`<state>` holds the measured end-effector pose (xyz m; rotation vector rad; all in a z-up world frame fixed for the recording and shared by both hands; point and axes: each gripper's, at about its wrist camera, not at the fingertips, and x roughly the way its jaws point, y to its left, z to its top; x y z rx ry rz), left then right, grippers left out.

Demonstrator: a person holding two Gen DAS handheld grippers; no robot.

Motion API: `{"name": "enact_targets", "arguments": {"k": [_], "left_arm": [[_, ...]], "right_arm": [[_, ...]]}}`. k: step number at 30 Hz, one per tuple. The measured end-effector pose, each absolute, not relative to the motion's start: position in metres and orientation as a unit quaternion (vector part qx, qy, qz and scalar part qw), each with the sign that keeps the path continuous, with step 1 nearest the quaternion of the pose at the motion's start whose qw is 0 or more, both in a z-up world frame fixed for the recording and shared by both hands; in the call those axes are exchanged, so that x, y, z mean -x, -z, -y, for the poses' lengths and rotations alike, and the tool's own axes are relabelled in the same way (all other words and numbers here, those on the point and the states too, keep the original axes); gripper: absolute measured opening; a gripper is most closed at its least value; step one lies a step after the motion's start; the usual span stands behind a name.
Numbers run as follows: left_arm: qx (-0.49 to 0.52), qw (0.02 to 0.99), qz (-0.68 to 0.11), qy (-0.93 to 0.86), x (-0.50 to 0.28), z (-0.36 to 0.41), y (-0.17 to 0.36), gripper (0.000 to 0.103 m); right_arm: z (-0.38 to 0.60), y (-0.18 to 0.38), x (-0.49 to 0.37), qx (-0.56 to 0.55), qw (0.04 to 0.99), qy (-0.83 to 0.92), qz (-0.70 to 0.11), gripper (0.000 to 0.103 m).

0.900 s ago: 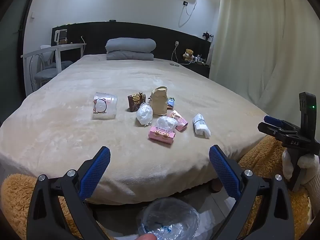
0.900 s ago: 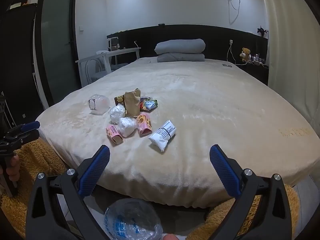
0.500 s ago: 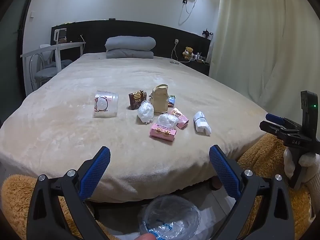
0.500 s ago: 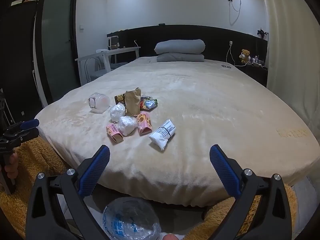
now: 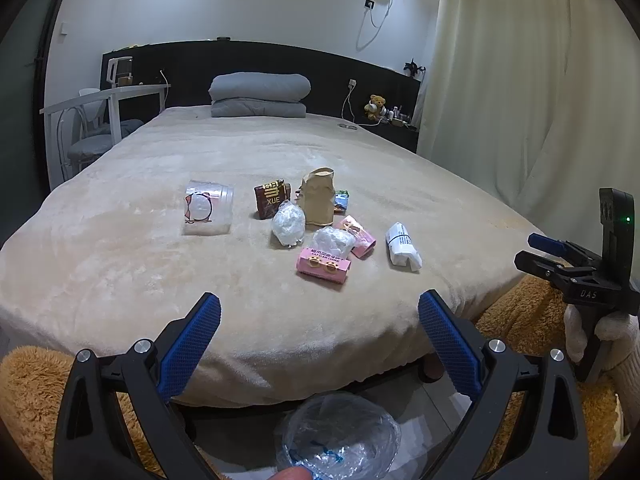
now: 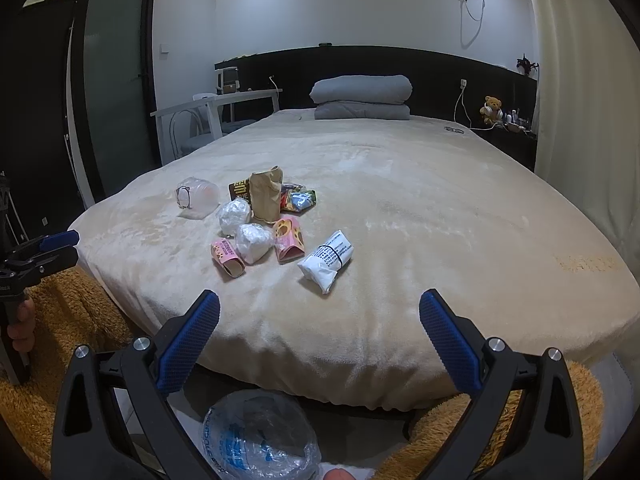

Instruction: Collect trash

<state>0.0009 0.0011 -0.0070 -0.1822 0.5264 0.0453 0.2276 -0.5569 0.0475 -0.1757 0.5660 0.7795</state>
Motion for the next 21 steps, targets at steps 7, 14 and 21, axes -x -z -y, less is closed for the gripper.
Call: {"name": "enact_targets", "arguments": {"k": [7, 14, 21], "left_arm": [[0.069, 0.96, -0.27, -0.022, -0.005, 0.009, 0.01, 0.097], [0.067, 0.96, -0.272, -0.024, -0.007, 0.009, 0.012, 0.097], [0.066, 0.96, -0.273, -0.023, -0.008, 0.009, 0.012, 0.097]], "right_arm": [[0.555, -0.05, -0.228, 0.088, 0.883, -0.373, -0.273, 0.099], [0.555, -0.048, -0.228, 0.093, 0.883, -0.37, -0.274, 0.099], [0.556, -0.047, -0.229, 0.094, 0.883, -0.369, -0.275, 0.099]]}}
